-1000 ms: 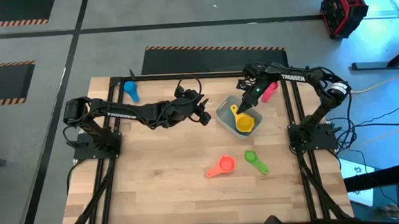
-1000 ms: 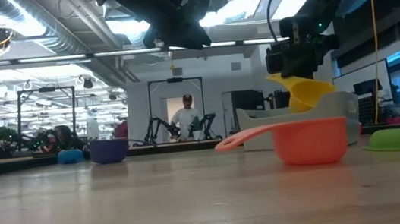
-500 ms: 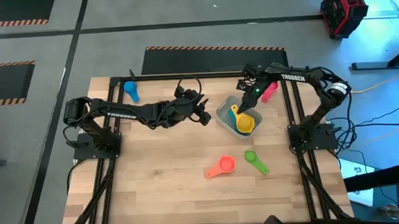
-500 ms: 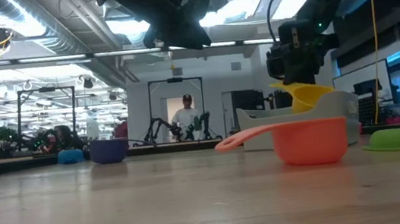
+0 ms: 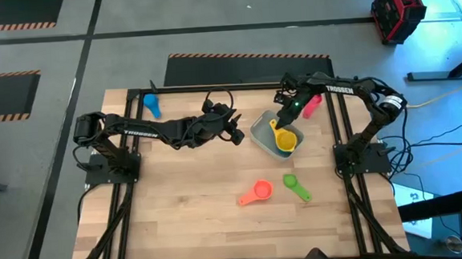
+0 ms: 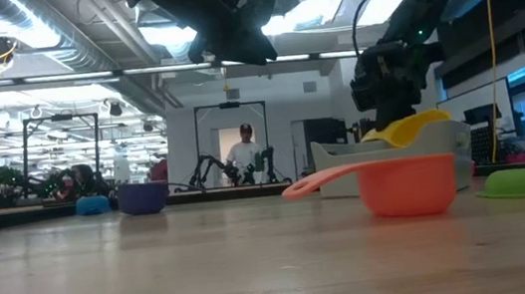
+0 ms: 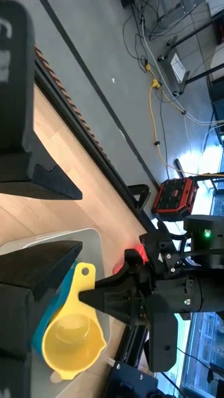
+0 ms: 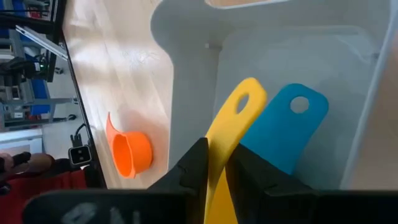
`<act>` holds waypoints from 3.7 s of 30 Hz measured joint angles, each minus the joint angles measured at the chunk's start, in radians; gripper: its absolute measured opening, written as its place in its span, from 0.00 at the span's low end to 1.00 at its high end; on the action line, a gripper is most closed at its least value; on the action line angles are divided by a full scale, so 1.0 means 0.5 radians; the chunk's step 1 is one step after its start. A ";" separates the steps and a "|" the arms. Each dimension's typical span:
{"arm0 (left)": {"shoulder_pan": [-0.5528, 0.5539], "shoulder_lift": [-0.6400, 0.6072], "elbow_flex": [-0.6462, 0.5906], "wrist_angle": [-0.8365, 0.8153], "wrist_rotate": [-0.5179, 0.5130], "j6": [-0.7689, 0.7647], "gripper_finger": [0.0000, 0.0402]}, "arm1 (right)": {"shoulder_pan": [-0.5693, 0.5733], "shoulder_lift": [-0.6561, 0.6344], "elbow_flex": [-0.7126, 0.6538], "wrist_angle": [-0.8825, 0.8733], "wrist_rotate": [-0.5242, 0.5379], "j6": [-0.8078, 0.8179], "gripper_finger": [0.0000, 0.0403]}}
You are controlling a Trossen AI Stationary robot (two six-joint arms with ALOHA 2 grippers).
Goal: Nest measuring cups in basket
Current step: Stack the yellow measuring cup on top of the light blue measuring cup in the bin, then stack the dark blue measuring cup on top of the yellow measuring cup in the bin
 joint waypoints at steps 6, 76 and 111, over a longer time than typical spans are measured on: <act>0.000 0.000 -0.001 0.000 0.000 0.000 0.27 | -0.039 -0.005 0.000 -0.012 0.003 -0.001 0.14; 0.000 0.000 0.000 0.001 0.000 -0.002 0.27 | -0.158 -0.005 0.002 -0.083 -0.159 -0.482 0.38; 0.000 0.001 -0.001 0.001 0.000 -0.002 0.27 | 0.714 -0.527 0.002 -0.102 -0.218 -0.212 0.38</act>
